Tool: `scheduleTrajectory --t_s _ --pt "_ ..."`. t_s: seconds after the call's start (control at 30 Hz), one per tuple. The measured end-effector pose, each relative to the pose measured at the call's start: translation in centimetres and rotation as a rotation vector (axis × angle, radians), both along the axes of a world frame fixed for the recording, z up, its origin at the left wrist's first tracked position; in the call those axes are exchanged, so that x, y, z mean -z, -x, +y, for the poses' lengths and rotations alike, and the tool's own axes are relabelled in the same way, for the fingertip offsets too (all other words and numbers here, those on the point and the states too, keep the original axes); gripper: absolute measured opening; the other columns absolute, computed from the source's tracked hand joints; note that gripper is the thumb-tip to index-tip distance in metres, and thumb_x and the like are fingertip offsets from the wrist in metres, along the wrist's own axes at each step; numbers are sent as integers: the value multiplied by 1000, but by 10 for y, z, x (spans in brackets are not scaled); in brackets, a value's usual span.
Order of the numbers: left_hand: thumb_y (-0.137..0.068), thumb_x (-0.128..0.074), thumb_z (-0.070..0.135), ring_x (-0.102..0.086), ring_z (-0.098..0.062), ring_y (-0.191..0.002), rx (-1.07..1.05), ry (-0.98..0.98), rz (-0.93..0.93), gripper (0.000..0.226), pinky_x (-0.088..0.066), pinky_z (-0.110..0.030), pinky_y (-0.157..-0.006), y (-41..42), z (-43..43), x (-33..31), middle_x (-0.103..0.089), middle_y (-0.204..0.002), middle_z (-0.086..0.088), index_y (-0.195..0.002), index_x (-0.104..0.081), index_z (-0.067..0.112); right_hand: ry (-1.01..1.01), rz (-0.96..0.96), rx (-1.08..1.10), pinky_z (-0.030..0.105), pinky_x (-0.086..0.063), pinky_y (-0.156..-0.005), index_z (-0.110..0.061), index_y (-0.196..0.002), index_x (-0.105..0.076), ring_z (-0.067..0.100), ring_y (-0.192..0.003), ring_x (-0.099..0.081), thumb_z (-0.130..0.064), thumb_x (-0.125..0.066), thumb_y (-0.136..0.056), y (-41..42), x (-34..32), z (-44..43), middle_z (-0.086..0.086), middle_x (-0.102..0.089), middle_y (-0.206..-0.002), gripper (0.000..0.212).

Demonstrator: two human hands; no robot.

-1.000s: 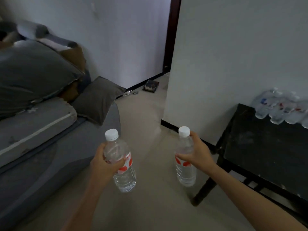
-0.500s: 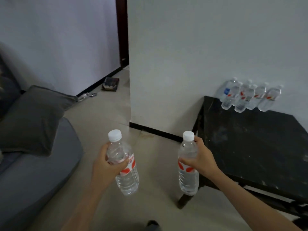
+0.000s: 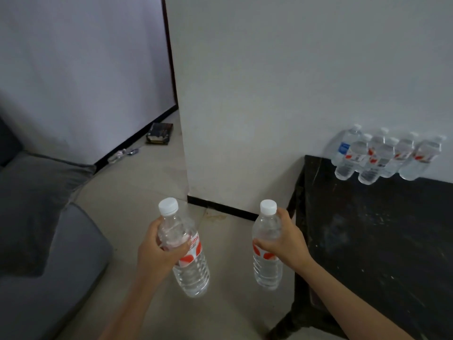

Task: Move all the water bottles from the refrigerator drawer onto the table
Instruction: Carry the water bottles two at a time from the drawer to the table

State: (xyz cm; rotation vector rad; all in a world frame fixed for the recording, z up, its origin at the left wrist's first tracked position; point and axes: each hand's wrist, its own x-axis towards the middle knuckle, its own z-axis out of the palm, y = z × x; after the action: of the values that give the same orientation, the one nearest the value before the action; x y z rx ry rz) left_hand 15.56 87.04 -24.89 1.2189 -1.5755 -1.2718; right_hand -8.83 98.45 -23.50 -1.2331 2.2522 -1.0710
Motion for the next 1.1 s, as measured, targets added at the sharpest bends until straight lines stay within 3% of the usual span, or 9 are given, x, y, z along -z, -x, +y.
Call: scheduleTrajectory --t_s 0.3,0.43,0.57,0.7,0.77,0.87,0.97,1.03,1.1 --pt "-37 -80 54 -64 -22 -96 67 -87 -34 79 -55 -48 -78 51 -95 25 -63 -108 4 -108 -46 47 -69 6 92 28 -47 -86 -21 -132 -33 15 -105 -52 -27 -80 -64 55 12 -58 -6 -48 -114 83" --pt "-35 -76 52 -64 -19 -91 104 -51 -5 82 -55 -44 -78 94 -156 18 -63 -102 6 -110 -48 36 -66 21 182 34 -48 -90 -22 -131 -33 16 -106 -52 -30 -80 -64 85 8 -101 -4 -49 -117 83" --pt "-32 -72 52 -63 -13 -87 181 -15 25 85 -51 -32 -74 143 -215 9 -63 -96 9 -111 -50 27 -59 -11 284 30 -46 -89 -23 -132 -33 12 -104 -52 -30 -80 -66 112 0 -144 -8 -49 -111 81" --pt "-32 -73 50 -63 -14 -87 309 -24 51 85 -52 -34 -74 191 -270 7 -64 -98 8 -111 -50 28 -72 -48 387 28 -46 -88 -27 -129 -33 10 -102 -51 -28 -79 -67 133 -6 -173 -12 -47 -107 77" --pt "-38 -79 44 -63 -11 -85 376 -16 36 80 -52 -28 -71 215 -288 11 -63 -95 13 -111 -51 27 -69 -68 472 26 -47 -86 -36 -116 -34 7 -98 -53 -28 -79 -67 139 -1 -178 -14 -49 -102 67" --pt "-58 -85 9 -61 -12 -82 446 1 10 66 -49 -14 -61 245 -299 18 -61 -92 13 -114 -51 20 -54 -124 609 22 -48 -79 -37 -108 -34 7 -91 -56 -28 -80 -67 143 10 -175 -14 -52 -97 62" --pt "-60 -84 8 -61 -16 -84 542 -26 -24 65 -47 -26 -68 278 -304 27 -60 -92 12 -114 -50 21 -94 -171 725 24 -50 -76 -24 -119 -35 9 -92 -57 -25 -80 -67 156 17 -160 -9 -52 -100 69" --pt "-56 -86 20 -62 -21 -89 610 -40 -62 70 -49 -34 -74 305 -301 34 -63 -98 5 -116 -50 22 -77 -199 796 20 -48 -72 -20 -123 -35 9 -91 -56 -21 -80 -67 168 19 -145 -9 -52 -100 71" --pt "-58 -85 16 -62 -26 -95 683 -51 -80 74 -51 -40 -80 333 -292 37 -63 -108 -5 -122 -49 19 -62 -205 866 27 -51 -77 -21 -126 -34 11 -95 -56 -21 -80 -67 180 19 -128 -9 -52 -102 75"
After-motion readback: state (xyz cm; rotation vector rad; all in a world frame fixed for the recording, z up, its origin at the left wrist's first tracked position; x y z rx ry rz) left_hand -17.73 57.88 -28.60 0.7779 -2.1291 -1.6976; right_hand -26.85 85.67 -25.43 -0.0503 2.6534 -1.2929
